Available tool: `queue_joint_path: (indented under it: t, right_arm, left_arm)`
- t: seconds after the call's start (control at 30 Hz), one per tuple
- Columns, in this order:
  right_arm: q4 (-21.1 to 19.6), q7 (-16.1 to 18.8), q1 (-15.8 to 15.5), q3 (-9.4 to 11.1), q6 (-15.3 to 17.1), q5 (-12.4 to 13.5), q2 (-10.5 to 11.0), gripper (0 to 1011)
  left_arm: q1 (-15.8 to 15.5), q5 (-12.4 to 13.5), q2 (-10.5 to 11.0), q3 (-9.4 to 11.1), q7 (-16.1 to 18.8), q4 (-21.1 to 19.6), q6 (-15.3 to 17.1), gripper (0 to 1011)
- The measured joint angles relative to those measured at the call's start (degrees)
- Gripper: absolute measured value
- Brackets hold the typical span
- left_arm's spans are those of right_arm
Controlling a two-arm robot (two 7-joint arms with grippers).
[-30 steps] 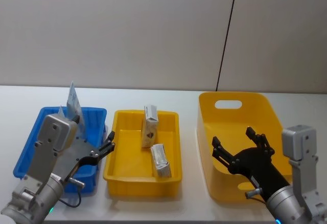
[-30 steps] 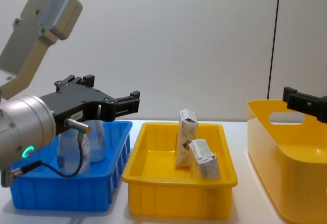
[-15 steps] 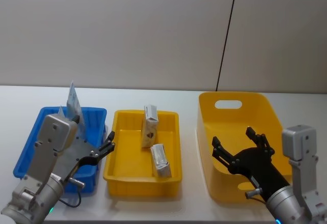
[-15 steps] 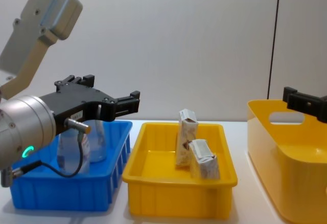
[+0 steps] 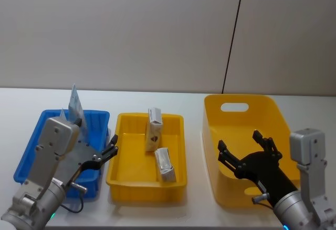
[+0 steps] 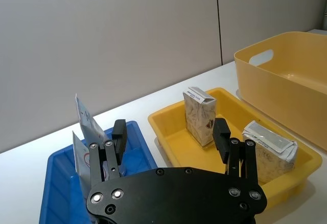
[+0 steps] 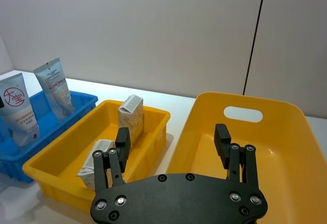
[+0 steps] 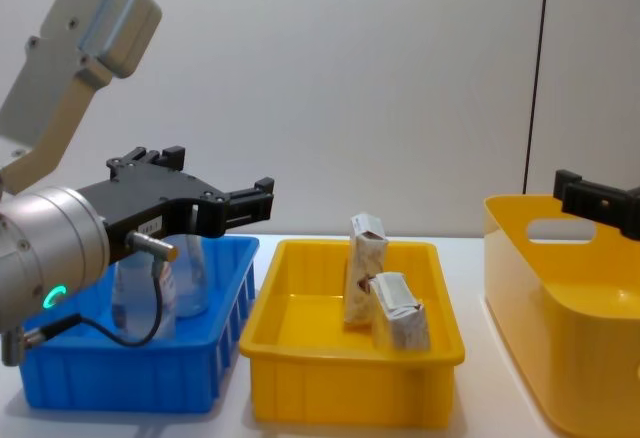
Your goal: Bimanual collaborative sorting of washing and personal care products
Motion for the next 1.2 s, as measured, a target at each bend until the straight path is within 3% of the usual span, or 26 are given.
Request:
queue_joint_path:
  t: [0.63,1.2]
  right_arm:
    - [0.0,0.0,0.0,0.0,0.0,0.0,0.0,1002]
    - [0.0,0.0,0.0,0.0,0.0,0.0,0.0,1002]
  left_arm:
    - [0.12,0.02,-0.03,-0.17,0.03,-0.15,0.12,1001]
    - [0.56,0.03,-0.59,-3.4,2.84,-0.73,2.62,1001]
